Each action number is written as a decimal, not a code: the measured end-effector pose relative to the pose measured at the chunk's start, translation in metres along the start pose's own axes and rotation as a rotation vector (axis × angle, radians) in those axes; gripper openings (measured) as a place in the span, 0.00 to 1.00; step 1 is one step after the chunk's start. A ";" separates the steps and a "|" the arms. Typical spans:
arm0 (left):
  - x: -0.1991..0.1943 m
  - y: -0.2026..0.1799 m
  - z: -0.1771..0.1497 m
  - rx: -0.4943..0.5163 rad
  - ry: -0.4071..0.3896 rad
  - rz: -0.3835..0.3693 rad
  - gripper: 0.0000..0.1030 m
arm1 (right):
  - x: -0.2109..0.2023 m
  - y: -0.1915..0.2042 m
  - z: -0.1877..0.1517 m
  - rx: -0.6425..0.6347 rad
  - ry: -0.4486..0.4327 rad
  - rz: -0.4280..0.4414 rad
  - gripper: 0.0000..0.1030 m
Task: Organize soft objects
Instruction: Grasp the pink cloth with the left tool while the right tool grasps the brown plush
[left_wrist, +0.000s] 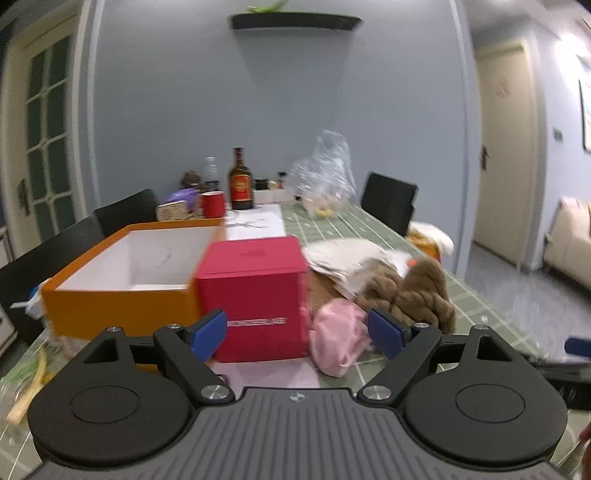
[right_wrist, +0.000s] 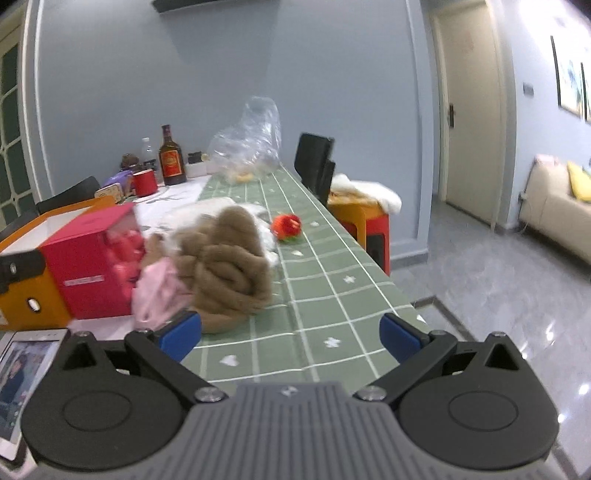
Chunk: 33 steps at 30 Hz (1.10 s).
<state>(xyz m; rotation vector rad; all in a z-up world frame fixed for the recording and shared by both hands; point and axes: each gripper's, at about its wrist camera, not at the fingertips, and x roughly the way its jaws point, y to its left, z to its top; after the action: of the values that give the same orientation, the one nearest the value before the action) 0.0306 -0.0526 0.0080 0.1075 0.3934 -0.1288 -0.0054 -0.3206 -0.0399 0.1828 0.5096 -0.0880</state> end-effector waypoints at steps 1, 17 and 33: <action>0.007 -0.007 -0.001 0.026 0.008 -0.002 0.98 | 0.005 -0.004 0.002 0.001 0.005 0.016 0.98; 0.112 -0.051 -0.034 0.171 0.087 0.001 0.77 | 0.115 0.017 0.038 -0.178 0.053 0.231 0.98; 0.144 -0.053 -0.040 0.131 0.241 0.057 0.08 | 0.146 0.047 0.032 -0.366 0.078 0.287 0.65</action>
<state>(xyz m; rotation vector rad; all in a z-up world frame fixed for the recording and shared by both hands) 0.1401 -0.1148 -0.0889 0.2647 0.6215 -0.0854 0.1431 -0.2860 -0.0768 -0.1001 0.5630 0.2926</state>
